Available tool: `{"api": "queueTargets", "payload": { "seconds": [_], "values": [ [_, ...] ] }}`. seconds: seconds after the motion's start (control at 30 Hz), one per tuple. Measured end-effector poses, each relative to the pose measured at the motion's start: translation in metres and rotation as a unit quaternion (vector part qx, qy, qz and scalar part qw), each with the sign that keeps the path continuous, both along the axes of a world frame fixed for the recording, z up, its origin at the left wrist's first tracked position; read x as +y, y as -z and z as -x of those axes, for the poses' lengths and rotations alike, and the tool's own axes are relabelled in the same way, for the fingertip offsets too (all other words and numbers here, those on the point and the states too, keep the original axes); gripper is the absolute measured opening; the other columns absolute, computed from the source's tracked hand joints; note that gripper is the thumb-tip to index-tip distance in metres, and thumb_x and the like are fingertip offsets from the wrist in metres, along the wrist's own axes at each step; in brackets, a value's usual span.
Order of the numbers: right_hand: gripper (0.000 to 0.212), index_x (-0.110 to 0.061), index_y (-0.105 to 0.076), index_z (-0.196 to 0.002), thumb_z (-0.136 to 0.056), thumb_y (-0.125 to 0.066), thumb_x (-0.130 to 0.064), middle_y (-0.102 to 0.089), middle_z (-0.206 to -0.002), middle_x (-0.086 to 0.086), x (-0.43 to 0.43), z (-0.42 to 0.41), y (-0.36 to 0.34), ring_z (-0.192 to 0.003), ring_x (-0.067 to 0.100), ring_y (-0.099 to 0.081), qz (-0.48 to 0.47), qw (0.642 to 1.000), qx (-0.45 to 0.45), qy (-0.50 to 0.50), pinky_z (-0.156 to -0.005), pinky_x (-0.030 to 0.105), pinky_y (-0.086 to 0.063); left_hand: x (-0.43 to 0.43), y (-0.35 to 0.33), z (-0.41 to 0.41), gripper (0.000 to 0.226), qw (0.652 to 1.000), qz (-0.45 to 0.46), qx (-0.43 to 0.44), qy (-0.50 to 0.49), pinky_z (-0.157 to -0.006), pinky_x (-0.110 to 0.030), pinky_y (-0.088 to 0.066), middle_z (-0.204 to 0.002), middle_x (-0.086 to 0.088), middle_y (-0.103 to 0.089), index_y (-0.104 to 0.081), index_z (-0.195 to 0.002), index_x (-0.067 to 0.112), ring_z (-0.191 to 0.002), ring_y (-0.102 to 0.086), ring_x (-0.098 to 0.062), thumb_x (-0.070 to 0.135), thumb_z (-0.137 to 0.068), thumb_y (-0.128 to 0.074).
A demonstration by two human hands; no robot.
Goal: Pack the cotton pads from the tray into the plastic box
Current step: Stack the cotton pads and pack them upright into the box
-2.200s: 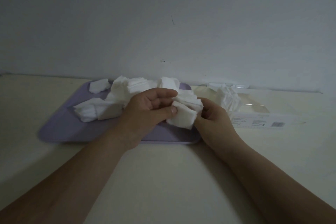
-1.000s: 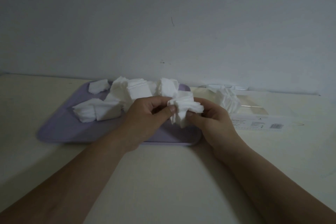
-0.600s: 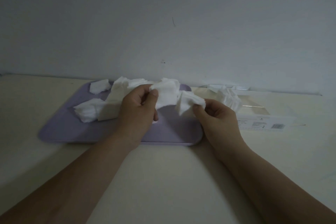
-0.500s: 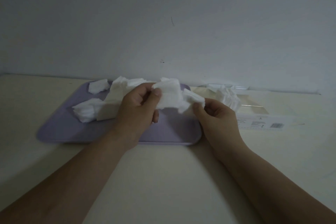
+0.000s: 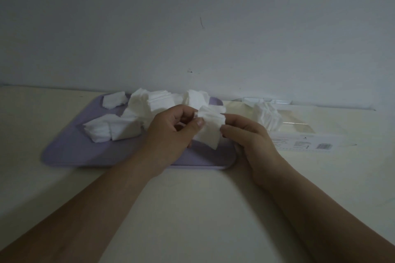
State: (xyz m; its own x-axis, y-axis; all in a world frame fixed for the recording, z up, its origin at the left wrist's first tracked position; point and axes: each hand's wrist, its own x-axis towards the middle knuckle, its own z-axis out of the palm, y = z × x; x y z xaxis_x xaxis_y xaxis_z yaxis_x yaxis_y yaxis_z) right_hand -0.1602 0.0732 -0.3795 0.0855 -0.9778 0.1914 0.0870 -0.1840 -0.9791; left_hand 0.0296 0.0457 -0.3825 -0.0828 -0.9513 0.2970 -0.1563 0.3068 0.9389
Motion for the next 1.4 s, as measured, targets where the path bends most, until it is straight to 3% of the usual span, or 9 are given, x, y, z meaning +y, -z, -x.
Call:
{"api": "queueTargets", "payload": {
  "seconds": [0.1,0.27,0.43,0.73,0.83,1.0,1.13,1.3,1.4],
  "values": [
    [0.022,-0.009,-0.074,-0.112,-0.092,-0.07,-0.002,-0.079,-0.104,0.011,0.001,-0.001,0.004,-0.1,0.025,-0.075,0.034,0.998,0.053,0.023,-0.092,0.039,-0.057,0.0,0.001,-0.002,0.012,1.0,0.018,-0.011,-0.002,-0.072,-0.027,-0.055,-0.087,0.006,-0.074,-0.075,-0.094,0.028,-0.072,-0.063,-0.014,0.017,-0.091,-0.076],
    [0.031,-0.015,-0.07,-0.111,-0.09,-0.063,0.008,-0.078,-0.102,0.001,-0.002,-0.001,0.008,-0.1,0.018,-0.074,0.075,0.984,0.152,0.049,-0.092,0.034,-0.057,-0.002,0.006,-0.003,0.059,0.994,0.026,-0.088,0.06,-0.074,-0.015,-0.05,-0.101,0.008,-0.069,-0.065,-0.127,0.024,-0.08,-0.064,0.0,0.014,-0.075,-0.089],
    [0.048,-0.024,-0.066,-0.121,-0.085,-0.061,0.007,-0.076,-0.11,-0.007,-0.002,-0.001,0.008,-0.106,0.01,-0.07,0.076,0.973,0.209,0.058,-0.094,0.027,-0.055,-0.001,0.006,0.002,0.031,0.993,0.042,-0.111,-0.01,-0.056,-0.016,-0.036,-0.06,0.005,-0.049,-0.069,-0.082,0.029,-0.056,-0.041,-0.004,0.008,-0.074,-0.09],
    [0.029,-0.029,-0.069,-0.119,-0.096,-0.06,-0.044,-0.074,-0.109,-0.012,-0.009,-0.019,0.004,-0.103,0.003,-0.067,0.001,0.976,0.171,0.132,-0.095,0.031,-0.053,-0.001,0.005,0.003,0.025,0.998,-0.003,-0.05,0.048,-0.063,-0.025,-0.043,-0.066,-0.007,-0.052,-0.07,-0.095,0.013,-0.063,-0.048,-0.015,0.004,-0.078,-0.086],
    [0.026,-0.023,-0.07,-0.118,-0.099,-0.056,-0.033,-0.074,-0.108,-0.006,-0.012,-0.026,0.005,-0.104,0.011,-0.068,0.006,0.97,0.188,0.152,-0.099,0.042,-0.054,-0.003,0.009,0.004,0.024,0.996,0.002,-0.071,0.062,-0.066,-0.034,-0.043,-0.07,-0.011,-0.056,-0.073,-0.097,0.017,-0.066,-0.05,-0.019,0.014,-0.077,-0.085],
    [0.031,-0.021,-0.064,-0.131,-0.107,-0.046,-0.028,-0.069,-0.123,-0.006,-0.009,-0.028,0.001,-0.116,0.01,-0.062,-0.01,0.969,0.218,0.117,-0.109,0.037,-0.046,-0.005,0.012,0.004,0.031,0.988,0.02,-0.142,0.054,-0.075,-0.048,-0.06,-0.083,-0.005,-0.074,-0.071,-0.105,0.029,-0.074,-0.07,-0.02,0.029,-0.075,-0.08],
    [0.036,-0.026,-0.058,-0.14,-0.105,-0.049,-0.026,-0.064,-0.133,-0.006,-0.005,-0.022,-0.003,-0.126,0.01,-0.057,-0.075,0.985,0.15,0.041,-0.115,0.036,-0.041,-0.001,0.013,0.006,0.035,0.961,0.077,-0.258,0.06,-0.078,-0.038,-0.058,-0.099,0.01,-0.07,-0.067,-0.113,0.038,-0.087,-0.069,-0.007,0.032,-0.078,-0.069],
    [0.057,-0.017,-0.064,-0.13,-0.074,-0.063,-0.009,-0.073,-0.122,0.006,-0.001,-0.003,-0.009,-0.119,0.021,-0.066,-0.031,0.996,0.078,-0.021,-0.102,0.033,-0.05,-0.005,0.006,0.003,0.027,0.981,0.078,-0.173,-0.024,-0.069,-0.007,-0.039,-0.094,0.008,-0.059,-0.076,-0.102,0.029,-0.077,-0.056,0.001,0.04,-0.079,-0.082],
    [0.044,-0.011,-0.068,-0.12,-0.077,-0.066,-0.002,-0.076,-0.113,0.011,0.0,0.002,-0.011,-0.113,0.028,-0.07,0.017,0.997,0.069,-0.01,-0.1,0.04,-0.053,-0.002,0.001,-0.001,0.027,0.996,0.018,-0.077,0.027,-0.079,-0.025,-0.057,-0.094,0.002,-0.075,-0.077,-0.1,0.029,-0.084,-0.071,-0.019,0.039,-0.077,-0.084]
  ]
}}
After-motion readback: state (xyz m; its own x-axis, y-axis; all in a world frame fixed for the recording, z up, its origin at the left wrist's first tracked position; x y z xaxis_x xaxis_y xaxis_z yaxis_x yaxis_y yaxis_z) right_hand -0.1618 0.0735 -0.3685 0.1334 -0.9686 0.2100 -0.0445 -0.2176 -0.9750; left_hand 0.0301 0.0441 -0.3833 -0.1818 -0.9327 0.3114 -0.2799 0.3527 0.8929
